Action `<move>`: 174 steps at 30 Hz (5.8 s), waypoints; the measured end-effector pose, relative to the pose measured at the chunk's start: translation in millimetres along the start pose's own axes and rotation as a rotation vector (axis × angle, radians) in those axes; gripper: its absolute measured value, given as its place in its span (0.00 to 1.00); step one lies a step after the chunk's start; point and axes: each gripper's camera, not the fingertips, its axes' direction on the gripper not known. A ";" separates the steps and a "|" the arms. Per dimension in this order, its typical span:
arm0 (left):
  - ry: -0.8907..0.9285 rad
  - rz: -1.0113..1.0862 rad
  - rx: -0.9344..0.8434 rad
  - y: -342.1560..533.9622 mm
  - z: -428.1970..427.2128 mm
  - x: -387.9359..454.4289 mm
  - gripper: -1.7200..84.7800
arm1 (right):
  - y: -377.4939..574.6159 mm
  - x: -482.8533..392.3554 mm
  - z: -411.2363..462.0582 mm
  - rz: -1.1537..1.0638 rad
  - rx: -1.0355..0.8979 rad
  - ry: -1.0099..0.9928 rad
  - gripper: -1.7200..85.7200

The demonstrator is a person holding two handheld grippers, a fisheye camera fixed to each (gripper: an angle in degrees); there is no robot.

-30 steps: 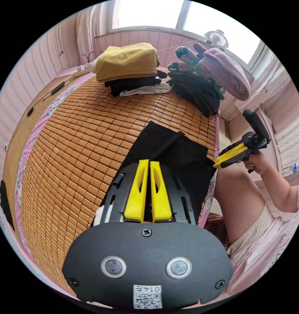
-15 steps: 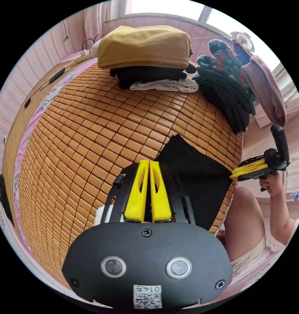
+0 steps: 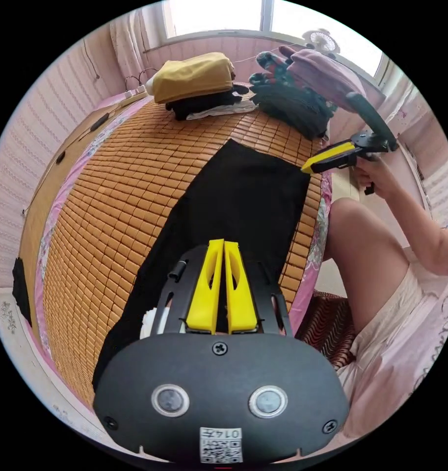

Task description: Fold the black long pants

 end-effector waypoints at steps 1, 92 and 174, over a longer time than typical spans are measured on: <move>-0.015 -0.020 -0.031 16.6 6.1 1.5 0.01 | -5.6 -13.3 21.6 -0.031 -0.062 0.059 0.02; 0.150 -0.932 0.201 848.5 95.6 -248.3 0.13 | -161.2 -761.5 541.4 -1.335 -0.445 -0.263 0.12; 0.085 -0.471 0.148 316.8 18.2 -1.9 0.02 | -232.6 -498.3 292.7 -0.722 -0.230 0.034 0.02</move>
